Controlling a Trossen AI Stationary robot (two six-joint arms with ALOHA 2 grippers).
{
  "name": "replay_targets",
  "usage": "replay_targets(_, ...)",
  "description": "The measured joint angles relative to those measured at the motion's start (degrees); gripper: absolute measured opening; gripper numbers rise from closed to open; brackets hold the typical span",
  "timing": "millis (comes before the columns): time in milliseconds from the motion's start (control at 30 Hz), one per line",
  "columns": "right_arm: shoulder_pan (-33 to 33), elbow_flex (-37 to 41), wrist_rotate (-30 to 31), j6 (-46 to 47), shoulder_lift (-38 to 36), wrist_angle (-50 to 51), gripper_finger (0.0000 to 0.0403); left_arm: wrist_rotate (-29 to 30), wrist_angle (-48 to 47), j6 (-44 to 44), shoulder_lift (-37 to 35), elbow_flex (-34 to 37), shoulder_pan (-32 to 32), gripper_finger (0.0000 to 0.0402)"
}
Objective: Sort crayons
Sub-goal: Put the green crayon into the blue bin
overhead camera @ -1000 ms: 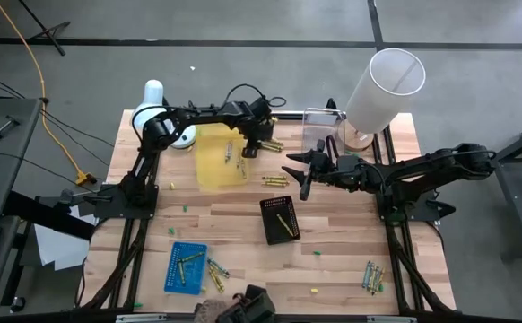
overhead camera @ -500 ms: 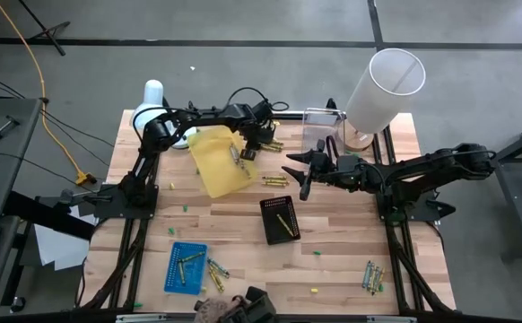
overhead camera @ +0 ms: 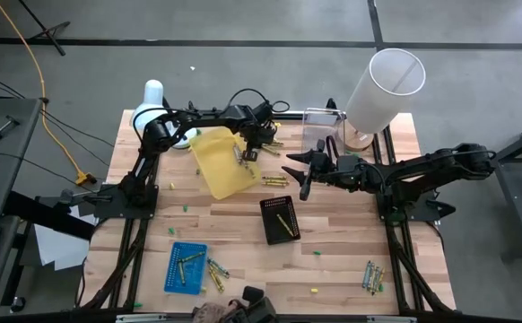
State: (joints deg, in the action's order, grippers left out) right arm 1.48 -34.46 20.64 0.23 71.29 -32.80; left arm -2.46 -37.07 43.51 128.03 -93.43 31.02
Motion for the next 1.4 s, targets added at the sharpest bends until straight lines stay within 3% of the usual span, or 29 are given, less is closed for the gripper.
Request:
replay_targets(600,0.02,0.00,-0.02,1.01,0.00,-0.06,0.0179,1.88,-6.71,-1.91,-4.61,-3.04,-0.86,0.0000)
replay_targets(900,0.02,0.00,-0.02,0.79,0.00,0.17,0.0179,-4.68,-8.13,-7.41,-16.39,-2.51,-3.12,0.0000)
replay_targets(1000,0.00,0.00,-0.02,0.79,0.00,0.48,0.0179,-8.34,-7.50,-10.08,-23.60,0.37,-4.35,0.0000)
replay_targets(1167,0.01,0.00,-0.04,0.93,0.02,0.94,0.0179,-8.90,-1.55,-15.36,-37.56,11.42,-9.32,0.0000)
replay_targets(1400,0.17,0.00,-0.02,1.67,0.02,0.96,0.0179,1.46,9.95,-25.44,-54.82,31.57,-22.22,0.0000)
